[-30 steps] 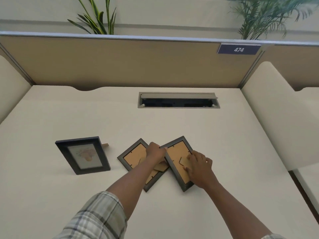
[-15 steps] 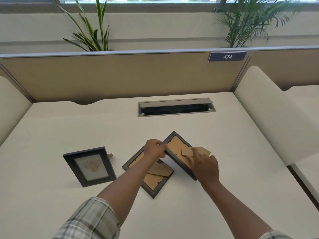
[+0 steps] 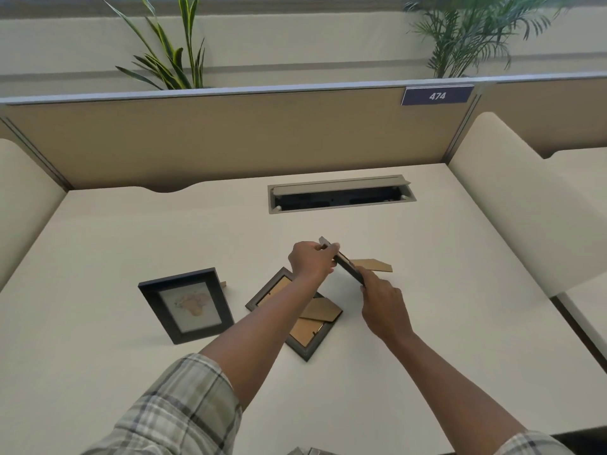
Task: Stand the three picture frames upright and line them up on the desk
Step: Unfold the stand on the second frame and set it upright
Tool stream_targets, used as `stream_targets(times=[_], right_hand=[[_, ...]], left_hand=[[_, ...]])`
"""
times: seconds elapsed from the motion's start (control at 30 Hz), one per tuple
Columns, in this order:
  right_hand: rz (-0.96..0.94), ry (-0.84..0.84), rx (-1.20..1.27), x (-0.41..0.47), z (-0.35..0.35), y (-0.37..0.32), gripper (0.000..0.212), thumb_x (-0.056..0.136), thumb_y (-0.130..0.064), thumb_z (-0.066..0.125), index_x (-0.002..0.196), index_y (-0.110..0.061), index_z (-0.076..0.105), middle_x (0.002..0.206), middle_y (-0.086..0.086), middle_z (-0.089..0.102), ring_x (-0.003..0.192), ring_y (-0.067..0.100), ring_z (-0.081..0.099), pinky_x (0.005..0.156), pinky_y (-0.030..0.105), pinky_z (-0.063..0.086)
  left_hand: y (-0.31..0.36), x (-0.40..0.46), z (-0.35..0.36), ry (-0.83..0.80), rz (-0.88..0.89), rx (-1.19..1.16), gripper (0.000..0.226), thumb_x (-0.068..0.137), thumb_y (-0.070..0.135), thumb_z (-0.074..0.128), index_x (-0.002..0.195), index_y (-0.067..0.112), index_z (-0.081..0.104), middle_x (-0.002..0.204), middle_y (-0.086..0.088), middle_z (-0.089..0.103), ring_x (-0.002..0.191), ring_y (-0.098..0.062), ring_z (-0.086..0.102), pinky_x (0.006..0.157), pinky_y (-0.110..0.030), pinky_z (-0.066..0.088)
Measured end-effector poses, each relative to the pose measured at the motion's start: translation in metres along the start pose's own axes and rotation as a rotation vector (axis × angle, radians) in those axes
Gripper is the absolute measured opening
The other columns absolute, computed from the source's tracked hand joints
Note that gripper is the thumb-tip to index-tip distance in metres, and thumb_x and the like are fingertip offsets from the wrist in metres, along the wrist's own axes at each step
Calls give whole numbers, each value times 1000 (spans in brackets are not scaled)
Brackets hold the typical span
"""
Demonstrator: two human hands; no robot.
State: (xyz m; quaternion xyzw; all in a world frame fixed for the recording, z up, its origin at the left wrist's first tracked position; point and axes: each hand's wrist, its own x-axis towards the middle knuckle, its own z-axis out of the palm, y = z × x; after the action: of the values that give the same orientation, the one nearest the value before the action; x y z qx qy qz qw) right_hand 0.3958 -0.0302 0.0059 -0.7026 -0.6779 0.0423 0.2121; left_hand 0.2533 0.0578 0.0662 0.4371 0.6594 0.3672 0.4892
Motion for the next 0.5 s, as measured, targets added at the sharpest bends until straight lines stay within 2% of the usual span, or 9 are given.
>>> stream_targets(times=[0.07,0.13,0.23,0.33,0.4,0.47,0.5], right_hand=[[51,25,94,0,-6,5,40,92,-2,50,130,-16,53,94,9,68,75,34,61,61,38,43],[124,0,204,2,-10,16,41,94,-6,46,131,-21,50,95,8,66,78,33,59,63,36,41],[204,-112,410,5,-14,37,43,95,-9,43,133,-27,46,107,0,65,91,24,60,74,34,46],[258,-133,689,3,-20,51,36,96,-11,48,123,-35,51,110,-15,64,100,7,61,77,12,46],[297,-178,817,4,-22,60,34,97,-10,50,115,-39,54,114,-13,64,107,7,61,79,13,50],[341,-244,905,5,-22,67,34,98,-11,50,114,-40,53,120,-4,63,113,11,61,83,22,54],[368,-270,940,7,-21,71,33,98,-11,50,117,-38,52,124,0,62,115,15,60,88,29,55]], left_hand=[[2,-3,5,-40,96,14,32,83,42,66,75,12,71,81,-1,75,60,-8,72,61,-27,59],[1,-4,10,-66,153,44,40,91,49,48,80,16,67,85,5,72,68,-9,71,64,-27,51],[-12,4,17,-77,31,40,40,96,40,34,112,13,59,113,-5,66,98,-21,63,75,-31,42],[-28,14,24,-187,-86,176,47,97,20,37,143,12,37,144,-8,46,128,-26,47,95,-32,40],[-34,16,33,-295,-67,273,53,96,11,40,148,9,28,149,-11,42,135,-27,42,104,-33,39],[-39,15,42,-340,-36,277,51,93,7,45,143,9,35,141,-13,50,129,-28,48,101,-37,44],[-40,14,46,-331,-21,267,47,91,7,47,137,9,41,136,-14,55,123,-28,53,95,-37,48]])
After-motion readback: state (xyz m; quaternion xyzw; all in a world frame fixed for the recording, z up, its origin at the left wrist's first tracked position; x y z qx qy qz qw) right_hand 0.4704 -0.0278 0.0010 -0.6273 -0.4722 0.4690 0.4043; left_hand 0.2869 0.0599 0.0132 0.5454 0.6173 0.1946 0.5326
